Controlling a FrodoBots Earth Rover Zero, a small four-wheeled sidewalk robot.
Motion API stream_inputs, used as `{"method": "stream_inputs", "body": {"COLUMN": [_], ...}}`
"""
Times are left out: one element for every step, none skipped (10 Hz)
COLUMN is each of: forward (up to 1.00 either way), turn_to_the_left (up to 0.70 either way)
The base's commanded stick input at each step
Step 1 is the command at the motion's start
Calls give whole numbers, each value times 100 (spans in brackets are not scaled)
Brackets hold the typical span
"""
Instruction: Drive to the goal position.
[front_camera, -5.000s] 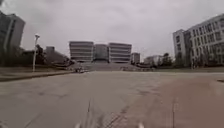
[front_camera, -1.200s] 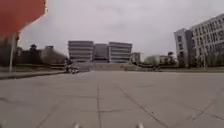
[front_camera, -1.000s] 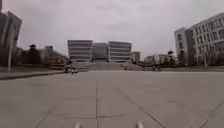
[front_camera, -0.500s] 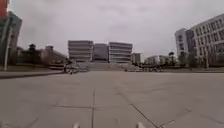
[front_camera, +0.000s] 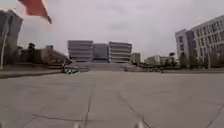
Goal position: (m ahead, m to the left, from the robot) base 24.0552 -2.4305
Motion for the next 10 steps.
{"method": "stream_inputs", "body": {"forward": [85, 85, 85, 85, 85, 85, 85, 85, 85, 85], "turn_to_the_left": [0, 0, 0, 0, 0, 0, 0, 0, 0, 0]}}
